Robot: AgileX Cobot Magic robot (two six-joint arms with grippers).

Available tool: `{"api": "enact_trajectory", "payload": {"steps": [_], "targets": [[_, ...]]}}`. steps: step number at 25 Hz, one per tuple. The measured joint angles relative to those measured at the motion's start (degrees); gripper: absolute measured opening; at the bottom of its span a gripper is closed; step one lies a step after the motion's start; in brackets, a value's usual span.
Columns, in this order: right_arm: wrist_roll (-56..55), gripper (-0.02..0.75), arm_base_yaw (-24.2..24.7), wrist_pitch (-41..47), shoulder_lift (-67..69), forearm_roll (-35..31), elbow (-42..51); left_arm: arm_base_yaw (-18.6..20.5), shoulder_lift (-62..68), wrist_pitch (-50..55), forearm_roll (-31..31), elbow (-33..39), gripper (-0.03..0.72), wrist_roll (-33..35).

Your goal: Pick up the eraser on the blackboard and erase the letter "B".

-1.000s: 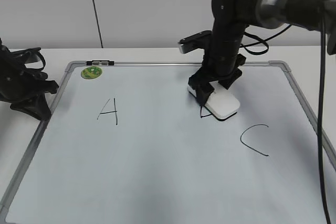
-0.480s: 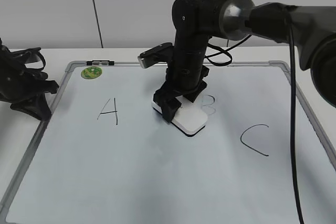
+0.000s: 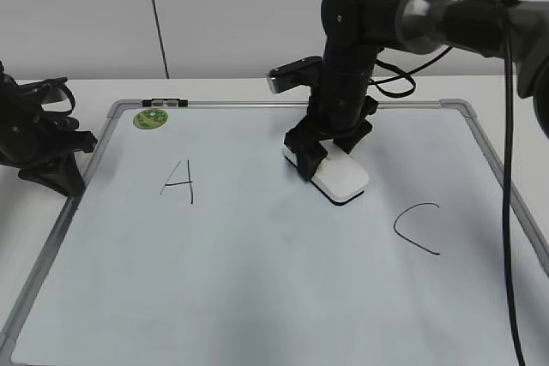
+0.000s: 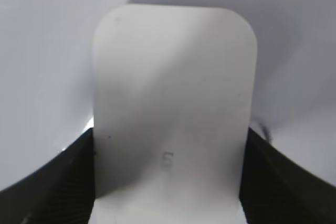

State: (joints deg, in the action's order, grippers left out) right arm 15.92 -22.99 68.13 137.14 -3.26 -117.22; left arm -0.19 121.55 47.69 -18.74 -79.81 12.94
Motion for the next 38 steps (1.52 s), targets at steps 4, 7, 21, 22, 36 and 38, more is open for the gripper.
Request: {"api": "enact_trajectory", "payload": {"steps": [4, 7, 21, 22, 36, 38], "targets": [[-0.2, 0.54, 3.0, -0.3, 0.0, -0.5, 0.0, 0.0, 0.0, 0.0, 0.0, 0.0, 0.03, 0.0], [-0.9, 0.54, 5.1, -0.5, 0.0, -0.7, 0.0, 0.0, 0.0, 0.1, 0.0, 0.0, 0.03, 0.0], [-4.0, 0.54, 9.6, -0.7, 0.0, 0.5, -0.4, 0.0, 0.1, 0.1, -0.1, 0.0, 0.03, 0.0], [-4.0, 0.54, 9.6, -0.5, 0.0, 0.4, -0.7, 0.0, 0.1, 0.1, -0.1, 0.0, 0.03, 0.0], [-3.4, 0.54, 10.5, 2.3, -7.6, 0.9, -7.2, 0.0, 0.1, 0.1, -0.1, 0.0, 0.03, 0.0], [-4.2, 0.54, 10.6, 2.3, -10.9, 2.0, -3.4, 0.0, 0.1, 0.1, -0.1, 0.0, 0.03, 0.0]]}}
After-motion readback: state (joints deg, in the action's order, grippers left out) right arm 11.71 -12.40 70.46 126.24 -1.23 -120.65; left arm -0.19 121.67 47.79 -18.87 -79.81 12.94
